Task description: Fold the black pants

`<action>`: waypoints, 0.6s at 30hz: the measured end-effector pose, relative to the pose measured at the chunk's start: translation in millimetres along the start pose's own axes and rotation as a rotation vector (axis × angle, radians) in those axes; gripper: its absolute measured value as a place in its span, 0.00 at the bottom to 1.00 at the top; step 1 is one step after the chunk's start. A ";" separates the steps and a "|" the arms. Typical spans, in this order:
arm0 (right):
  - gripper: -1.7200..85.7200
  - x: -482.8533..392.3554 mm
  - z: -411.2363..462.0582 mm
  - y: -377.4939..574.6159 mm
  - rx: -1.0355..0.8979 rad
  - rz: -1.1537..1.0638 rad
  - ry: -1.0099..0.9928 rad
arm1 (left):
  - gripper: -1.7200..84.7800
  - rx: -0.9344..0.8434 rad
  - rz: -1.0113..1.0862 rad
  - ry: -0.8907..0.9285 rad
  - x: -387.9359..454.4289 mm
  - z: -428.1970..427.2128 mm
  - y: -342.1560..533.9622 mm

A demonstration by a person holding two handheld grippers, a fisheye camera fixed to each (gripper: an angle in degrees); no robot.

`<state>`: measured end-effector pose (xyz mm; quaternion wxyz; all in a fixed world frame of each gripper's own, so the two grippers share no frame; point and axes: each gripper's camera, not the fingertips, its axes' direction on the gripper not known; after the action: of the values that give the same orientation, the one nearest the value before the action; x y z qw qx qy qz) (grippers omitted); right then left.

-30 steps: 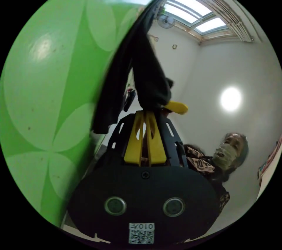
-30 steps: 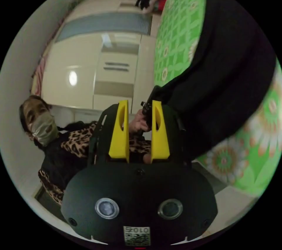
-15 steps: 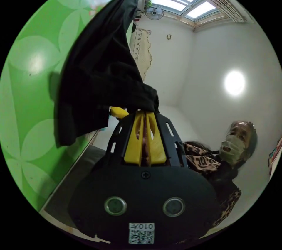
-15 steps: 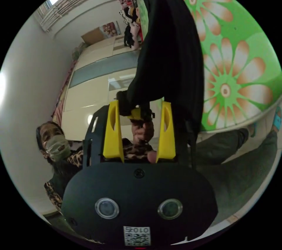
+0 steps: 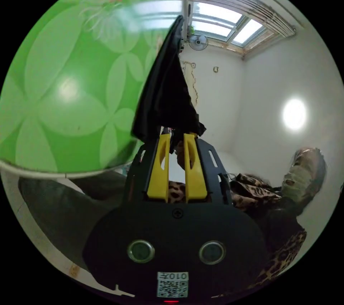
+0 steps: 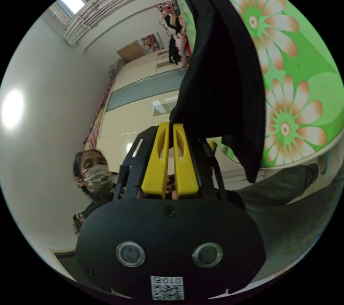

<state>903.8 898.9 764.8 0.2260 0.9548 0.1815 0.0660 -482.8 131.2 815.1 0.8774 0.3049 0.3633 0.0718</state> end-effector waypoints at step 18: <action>0.06 -44.1 -22.0 -14.3 -0.023 -0.117 -0.230 | 0.21 0.056 -0.068 0.354 21.3 33.1 2.3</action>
<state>853.9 903.2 775.9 0.2598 0.9412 0.2090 -0.0551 -444.5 124.5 822.0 0.7928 0.2994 0.5241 0.0843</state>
